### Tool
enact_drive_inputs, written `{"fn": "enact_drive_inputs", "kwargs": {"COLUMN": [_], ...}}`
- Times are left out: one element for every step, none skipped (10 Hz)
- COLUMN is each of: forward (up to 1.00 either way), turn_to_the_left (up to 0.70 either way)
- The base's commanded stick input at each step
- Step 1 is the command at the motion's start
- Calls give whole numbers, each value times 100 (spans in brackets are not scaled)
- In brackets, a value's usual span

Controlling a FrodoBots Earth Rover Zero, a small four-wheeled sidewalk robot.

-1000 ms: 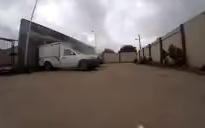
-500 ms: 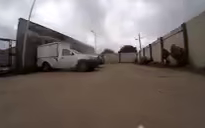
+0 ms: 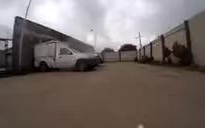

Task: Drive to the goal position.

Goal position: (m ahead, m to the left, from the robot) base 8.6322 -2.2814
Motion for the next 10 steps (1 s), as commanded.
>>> {"fn": "enact_drive_inputs", "kwargs": {"forward": [50, 50, 50, 50, 50, 50, 50, 50, 50, 50], "turn_to_the_left": [-50, -41, 0, 0, 0, 0, 0, 0, 0, 0]}}
